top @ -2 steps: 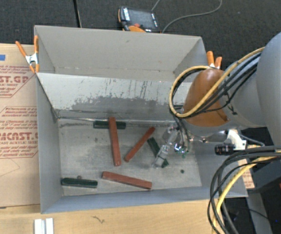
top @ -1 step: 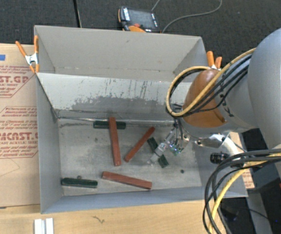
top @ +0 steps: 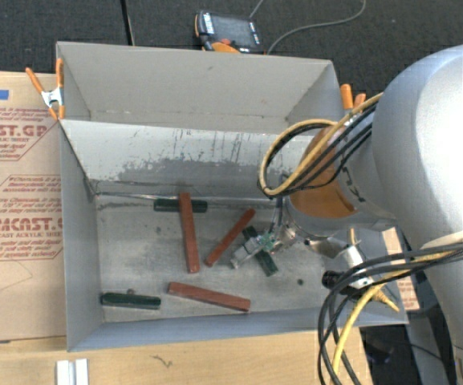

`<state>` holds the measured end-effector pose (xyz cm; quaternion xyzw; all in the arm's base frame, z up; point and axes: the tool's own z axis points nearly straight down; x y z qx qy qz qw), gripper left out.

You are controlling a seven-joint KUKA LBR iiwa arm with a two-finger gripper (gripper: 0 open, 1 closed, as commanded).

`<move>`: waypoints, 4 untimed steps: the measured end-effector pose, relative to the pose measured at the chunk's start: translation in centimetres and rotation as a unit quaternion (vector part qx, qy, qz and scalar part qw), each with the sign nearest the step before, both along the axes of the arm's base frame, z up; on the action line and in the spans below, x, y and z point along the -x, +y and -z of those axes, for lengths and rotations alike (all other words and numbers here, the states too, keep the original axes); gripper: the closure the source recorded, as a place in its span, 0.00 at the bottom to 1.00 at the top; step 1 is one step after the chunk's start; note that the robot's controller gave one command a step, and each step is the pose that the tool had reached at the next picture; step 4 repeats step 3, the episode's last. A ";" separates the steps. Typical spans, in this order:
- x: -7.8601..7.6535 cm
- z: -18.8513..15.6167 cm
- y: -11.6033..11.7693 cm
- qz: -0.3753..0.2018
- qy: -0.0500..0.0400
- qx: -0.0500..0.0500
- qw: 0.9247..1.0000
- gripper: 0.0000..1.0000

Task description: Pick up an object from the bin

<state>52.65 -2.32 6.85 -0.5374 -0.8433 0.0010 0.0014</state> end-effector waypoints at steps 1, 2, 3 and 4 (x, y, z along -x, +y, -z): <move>0.0 0.1 0.0 -0.001 -0.001 0.001 1.000 0.00; 0.0 0.0 0.0 -0.001 -0.001 0.001 1.000 1.00; -0.2 -7.9 0.0 -0.002 -0.005 0.000 1.000 1.00; -0.2 -7.9 0.0 -0.002 -0.005 0.000 1.000 1.00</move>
Offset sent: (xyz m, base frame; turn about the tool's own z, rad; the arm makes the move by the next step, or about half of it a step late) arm 0.0000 0.0000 0.0000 0.0000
